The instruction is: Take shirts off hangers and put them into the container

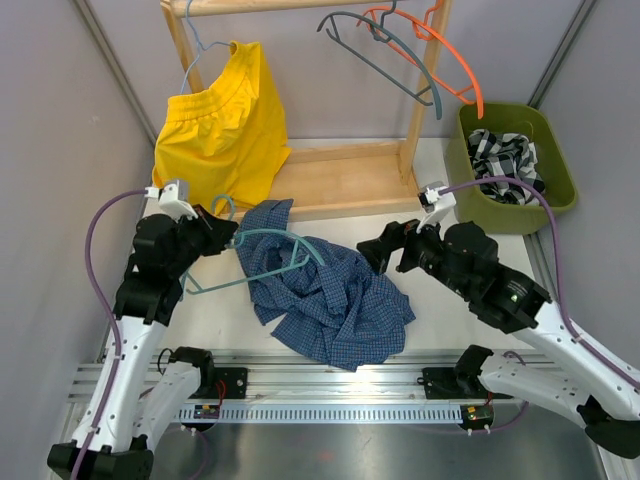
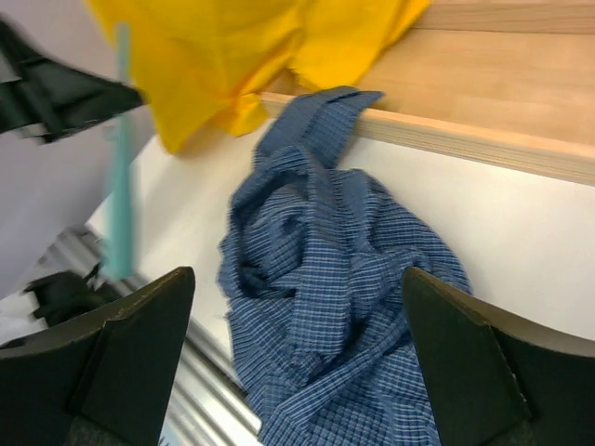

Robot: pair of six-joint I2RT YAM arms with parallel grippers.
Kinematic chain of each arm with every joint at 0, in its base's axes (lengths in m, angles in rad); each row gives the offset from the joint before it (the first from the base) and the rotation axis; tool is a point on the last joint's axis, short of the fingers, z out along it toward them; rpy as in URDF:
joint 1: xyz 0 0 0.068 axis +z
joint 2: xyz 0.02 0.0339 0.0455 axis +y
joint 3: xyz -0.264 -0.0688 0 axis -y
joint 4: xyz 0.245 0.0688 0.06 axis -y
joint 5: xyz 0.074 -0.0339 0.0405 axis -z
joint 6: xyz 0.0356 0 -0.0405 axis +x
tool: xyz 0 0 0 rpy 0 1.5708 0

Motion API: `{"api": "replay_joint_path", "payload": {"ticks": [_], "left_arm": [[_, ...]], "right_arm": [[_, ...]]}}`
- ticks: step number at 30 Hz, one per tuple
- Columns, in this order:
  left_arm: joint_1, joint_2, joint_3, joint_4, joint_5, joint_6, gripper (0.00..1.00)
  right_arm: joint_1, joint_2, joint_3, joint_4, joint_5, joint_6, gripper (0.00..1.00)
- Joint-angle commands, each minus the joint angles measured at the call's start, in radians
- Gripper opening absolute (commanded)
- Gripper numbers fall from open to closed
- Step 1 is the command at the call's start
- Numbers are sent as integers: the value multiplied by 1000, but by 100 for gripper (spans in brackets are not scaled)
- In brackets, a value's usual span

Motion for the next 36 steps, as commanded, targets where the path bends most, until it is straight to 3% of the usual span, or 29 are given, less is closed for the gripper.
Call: {"api": "replay_joint_path", "payload": {"ticks": [1,8,17,21,25,29,36], "left_arm": [[3,23,-14,75,17,28,0],[-32,56,-22,131,17,1,0],[-147,79,-7,138,-70,2,0],[-207,99,10,125,-162,10,0],[-253,116,18,133,-201,10,0],[-266,122,22,144,-216,7,0],[-266,114,35,144,-222,7,0]], "right_arm": [[6,-21,51,32,-246,-33,100],[8,90,28,175,-510,51,99],[37,234,82,262,-501,73,99],[46,280,111,271,-485,80,91],[60,327,120,270,-466,96,71],[69,347,125,248,-444,108,2],[71,311,113,216,-403,97,0]]}}
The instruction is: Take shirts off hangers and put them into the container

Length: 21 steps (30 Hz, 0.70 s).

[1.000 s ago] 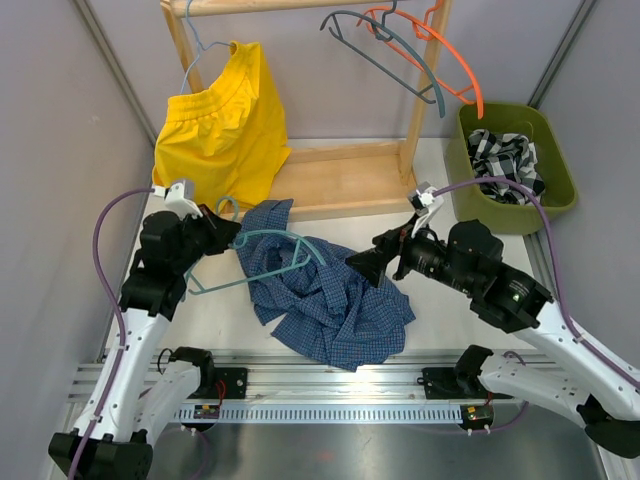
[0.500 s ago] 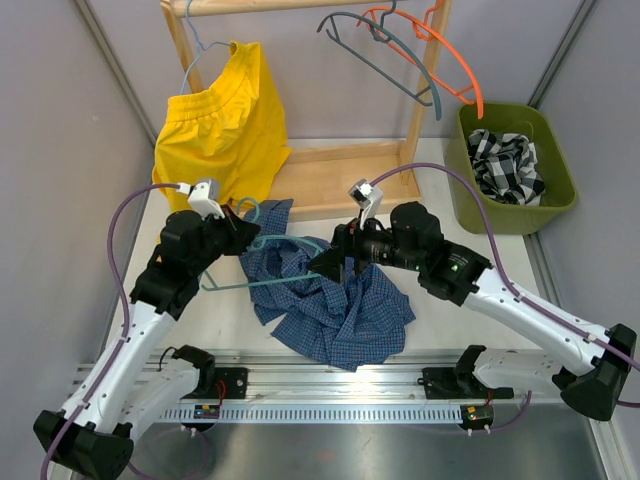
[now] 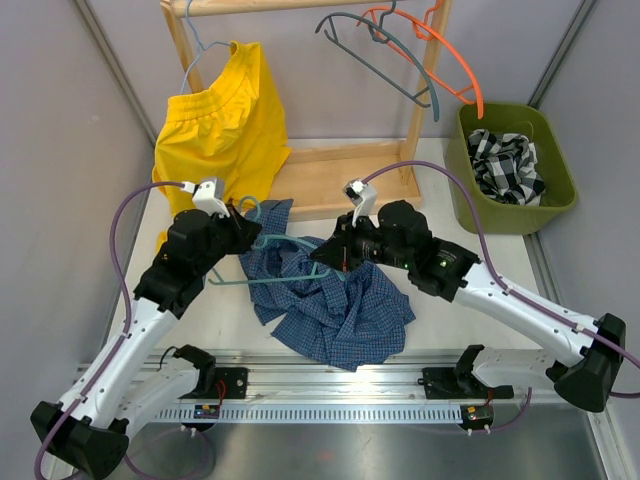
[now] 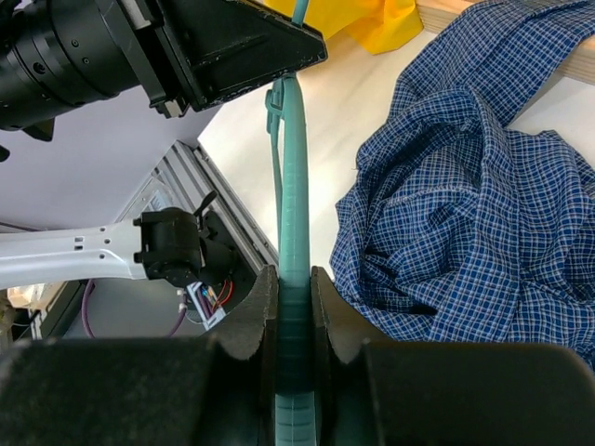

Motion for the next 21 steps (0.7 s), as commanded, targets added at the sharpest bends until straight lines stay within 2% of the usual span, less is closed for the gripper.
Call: {"api": "replay_joint_path", "payload": {"ticks": [1,6,7,8,11,12,14,15,16,17,21], "left_arm": [[-4,-7,62,75,-18,-7,0],[-4,-10,132,82,21,-4,1],[-4,-11,151,82,25,-1,9],[-4,-19,163,87,33,-1,31],[-4,-31,214,118,45,-4,45],[-4,-33,227,124,45,-10,57],[-4,-34,255,141,59,-18,67],[-4,-33,261,145,64,-26,79],[-4,-36,267,145,65,-29,84],[-4,-37,276,145,76,-32,99],[-4,-101,270,136,105,-35,99]], "right_arm": [[19,-37,29,6,-4,-16,0],[20,-61,23,-5,12,-24,0],[19,-64,23,-6,14,-24,0],[19,-69,20,-5,19,-25,0],[19,-83,14,-9,31,-27,0],[19,-91,12,-8,34,-27,0],[19,-97,6,-8,40,-27,0],[19,-106,4,-11,45,-28,0],[19,-110,3,-12,49,-27,0],[19,-115,0,-12,54,-28,0],[19,-169,6,-55,127,-56,0]]}}
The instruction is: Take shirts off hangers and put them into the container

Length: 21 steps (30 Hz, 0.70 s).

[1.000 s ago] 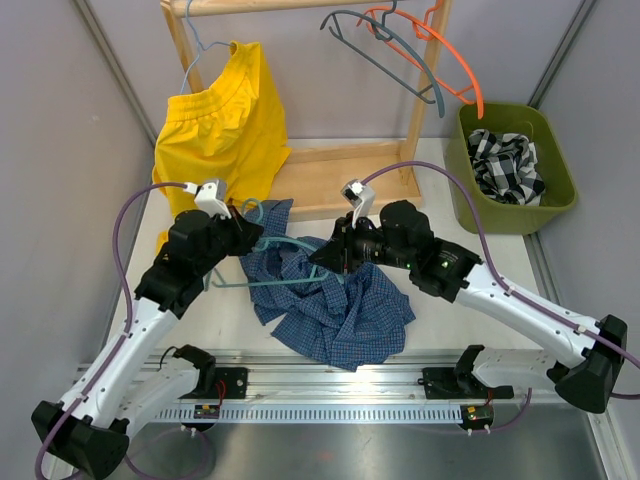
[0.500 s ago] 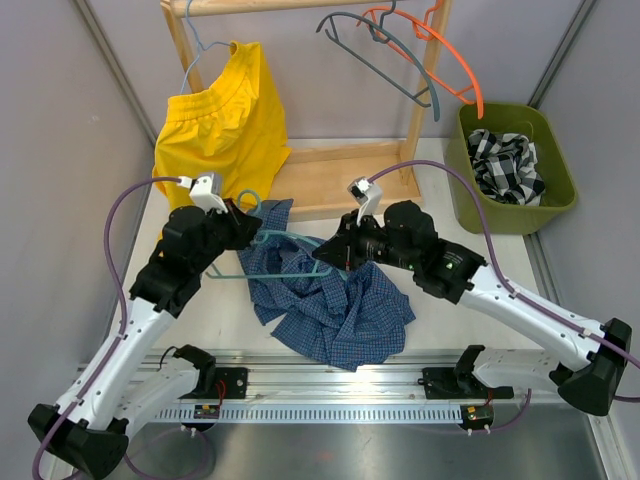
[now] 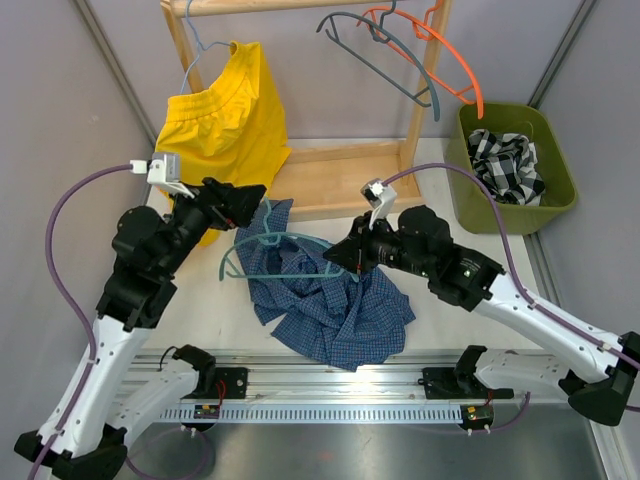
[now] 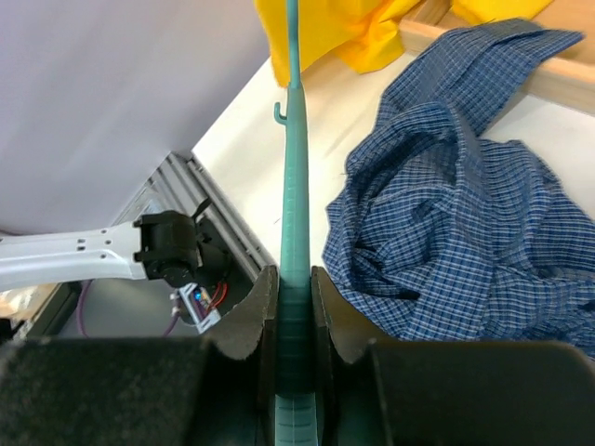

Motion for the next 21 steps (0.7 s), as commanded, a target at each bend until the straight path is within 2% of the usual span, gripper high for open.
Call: {"api": "replay_joint_path", "payload": {"ticks": [1,5,9,12,15,16,21], "left_arm": [[0,-100,15,45,74,-2,99],[0,-286,-76,81,109,7,99],[0,-398,-106,-68,60,30,99],[0,-430,-122,-164,51,41,99],[1,-446,-148,-228,45,38,99],[0,-457,-155,-235,46,35,99],[0,-496,-206,-239,59,28,99]], "right_arm": [[12,-76,13,-7,97,-43,0],[10,-152,68,-81,297,-136,0],[9,-178,122,-104,565,-210,0],[9,-123,160,-69,663,-286,0],[-11,-45,214,-20,655,-357,0],[-55,-22,235,-17,629,-366,0],[-238,127,425,-3,400,-354,0]]}}
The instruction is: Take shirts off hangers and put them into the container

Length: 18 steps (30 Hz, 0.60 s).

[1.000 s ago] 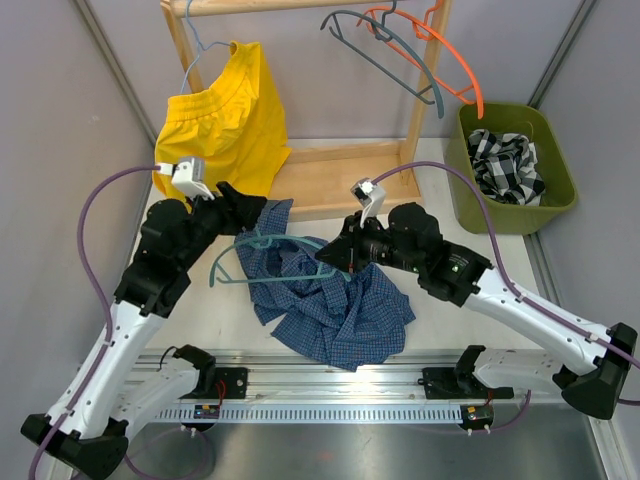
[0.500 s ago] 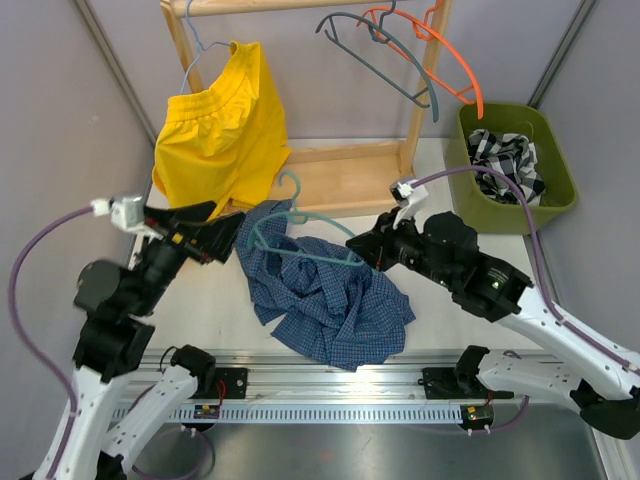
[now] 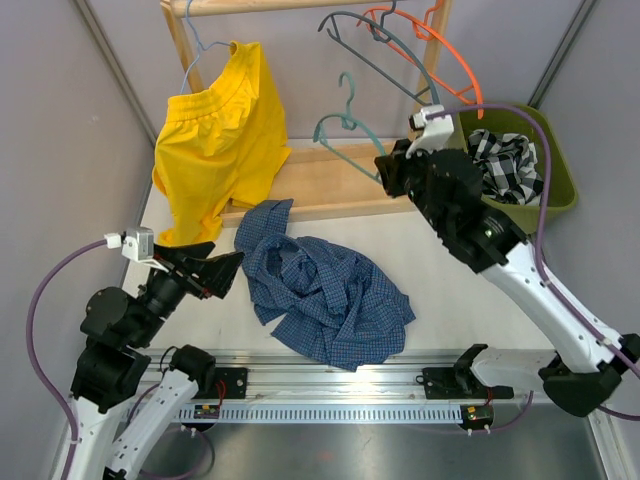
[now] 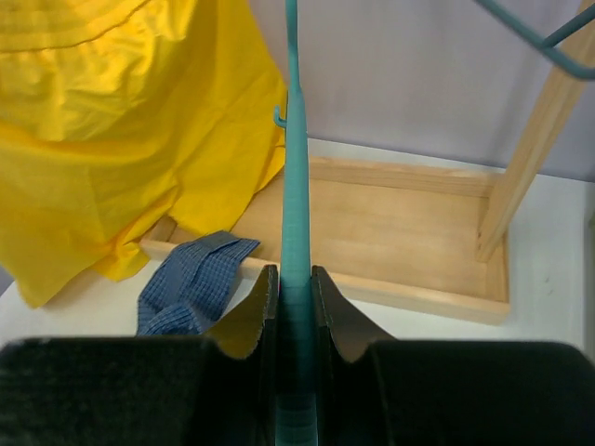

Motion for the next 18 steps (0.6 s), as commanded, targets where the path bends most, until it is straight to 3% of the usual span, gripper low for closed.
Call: {"api": "replay_joint_path", "payload": {"ticks": [1,11,18], "left_arm": [[0,-36,-15,-9,12,10,99],[0,-52,-75,19,46,8,99],[1,-50,-81,19,57,11,99]], "right_arm": [[-96,78,147,68,-115,-39,0],[-207,320,579,7,-253,-76,0],[-287,437,682,-9,-321,-31,0]]}}
